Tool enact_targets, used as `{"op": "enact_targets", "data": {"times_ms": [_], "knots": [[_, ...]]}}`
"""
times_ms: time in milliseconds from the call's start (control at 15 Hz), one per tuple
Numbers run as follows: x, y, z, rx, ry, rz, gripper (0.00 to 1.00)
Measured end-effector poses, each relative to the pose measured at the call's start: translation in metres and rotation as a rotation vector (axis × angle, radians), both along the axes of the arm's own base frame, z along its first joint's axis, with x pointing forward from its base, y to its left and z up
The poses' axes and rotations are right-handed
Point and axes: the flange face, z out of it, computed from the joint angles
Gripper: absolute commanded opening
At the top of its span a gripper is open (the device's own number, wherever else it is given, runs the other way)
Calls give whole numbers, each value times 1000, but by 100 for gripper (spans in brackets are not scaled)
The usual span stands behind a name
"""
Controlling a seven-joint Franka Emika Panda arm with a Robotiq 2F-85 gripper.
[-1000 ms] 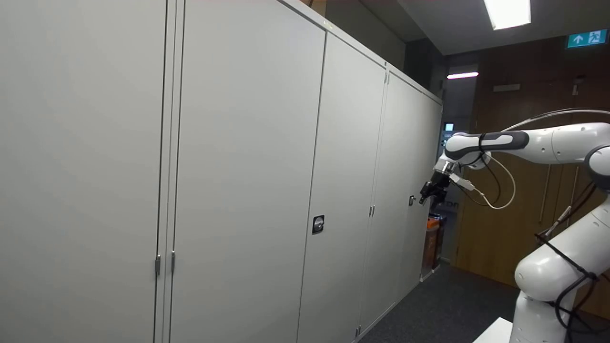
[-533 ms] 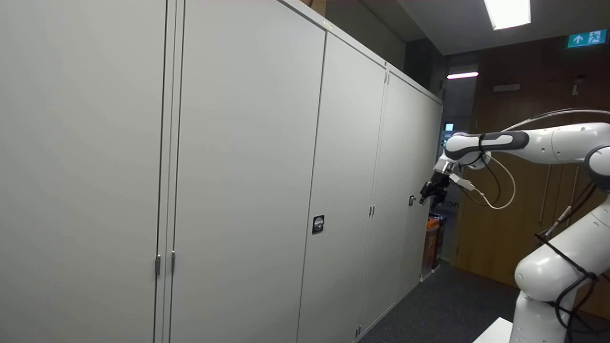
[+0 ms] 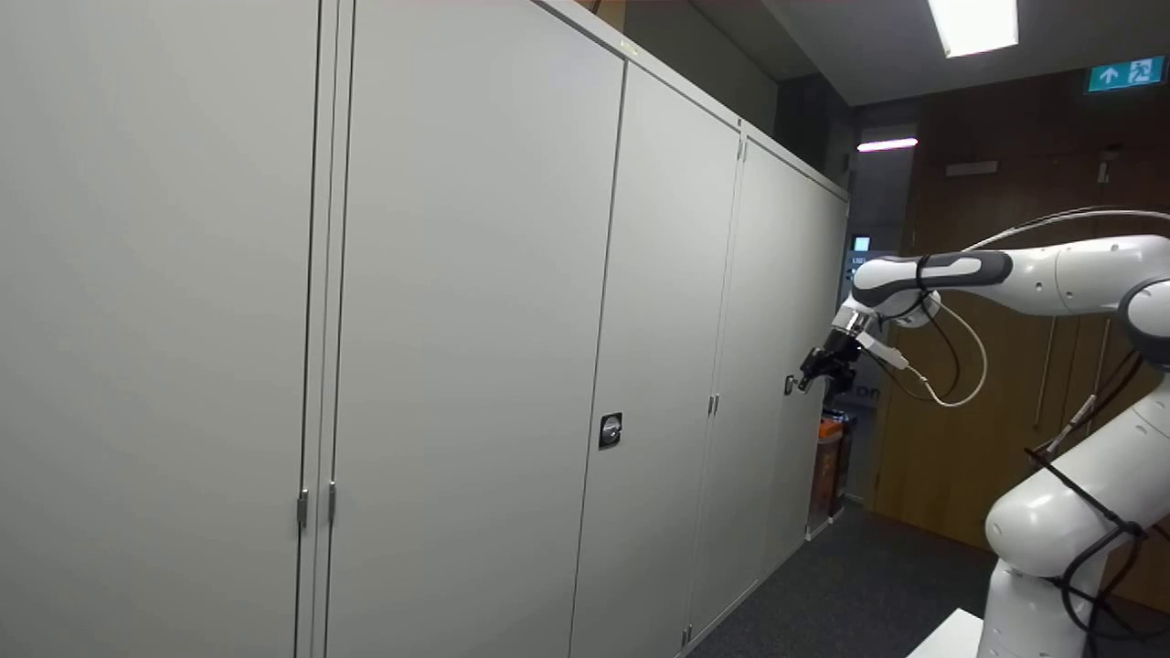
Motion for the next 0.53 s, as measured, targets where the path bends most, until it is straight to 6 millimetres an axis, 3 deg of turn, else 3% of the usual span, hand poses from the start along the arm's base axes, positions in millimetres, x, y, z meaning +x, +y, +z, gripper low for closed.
{"op": "enact_targets", "data": {"times_ms": [533], "knots": [[13,6,-60,192,-2,-237,100]]}}
